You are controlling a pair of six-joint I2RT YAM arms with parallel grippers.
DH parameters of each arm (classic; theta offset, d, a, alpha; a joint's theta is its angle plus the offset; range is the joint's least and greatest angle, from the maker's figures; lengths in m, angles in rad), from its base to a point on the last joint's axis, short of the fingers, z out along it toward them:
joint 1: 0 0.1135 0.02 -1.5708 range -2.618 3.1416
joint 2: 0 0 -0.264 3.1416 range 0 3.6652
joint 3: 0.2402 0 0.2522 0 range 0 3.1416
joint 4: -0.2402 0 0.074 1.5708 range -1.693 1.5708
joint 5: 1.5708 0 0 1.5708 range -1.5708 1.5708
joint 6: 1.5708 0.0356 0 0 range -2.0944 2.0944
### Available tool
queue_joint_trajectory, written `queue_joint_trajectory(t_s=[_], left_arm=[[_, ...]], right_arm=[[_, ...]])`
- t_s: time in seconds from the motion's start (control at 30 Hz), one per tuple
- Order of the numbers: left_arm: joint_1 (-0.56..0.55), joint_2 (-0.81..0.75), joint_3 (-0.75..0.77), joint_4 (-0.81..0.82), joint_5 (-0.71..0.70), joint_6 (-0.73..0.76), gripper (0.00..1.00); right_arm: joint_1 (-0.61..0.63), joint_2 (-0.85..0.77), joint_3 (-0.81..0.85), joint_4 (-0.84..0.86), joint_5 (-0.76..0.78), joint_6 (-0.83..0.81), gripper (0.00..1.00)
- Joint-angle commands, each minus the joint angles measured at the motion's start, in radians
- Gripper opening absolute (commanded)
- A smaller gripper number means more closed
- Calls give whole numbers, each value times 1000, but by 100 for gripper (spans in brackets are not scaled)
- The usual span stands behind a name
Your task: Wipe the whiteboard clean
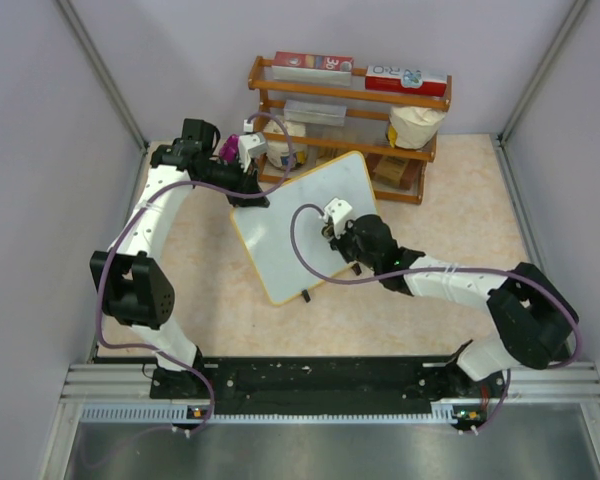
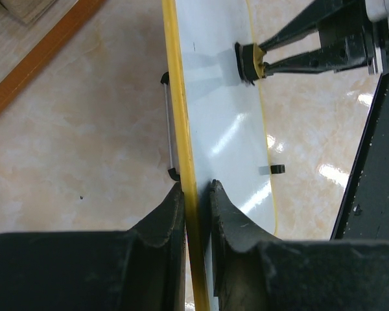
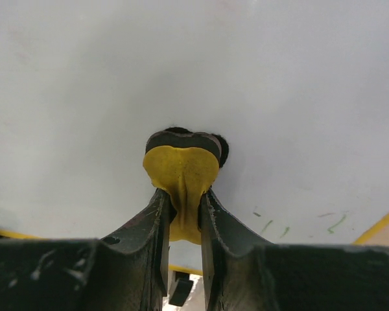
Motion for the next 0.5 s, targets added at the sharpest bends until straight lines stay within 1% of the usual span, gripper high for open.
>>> queue_joint_trajectory(t_s=[0.0, 0.33, 0.47], left_arm=[[-22, -23, -33, -50, -35, 98, 0], [-21, -25, -38, -56, -38, 114, 0], [-21, -26, -35, -58, -38, 115, 0]], right_arm=[[-126, -17, 2, 58, 8, -2, 0], [-291, -41, -48, 105, -49, -5, 0], [-322, -55, -52, 104, -64, 0, 0]])
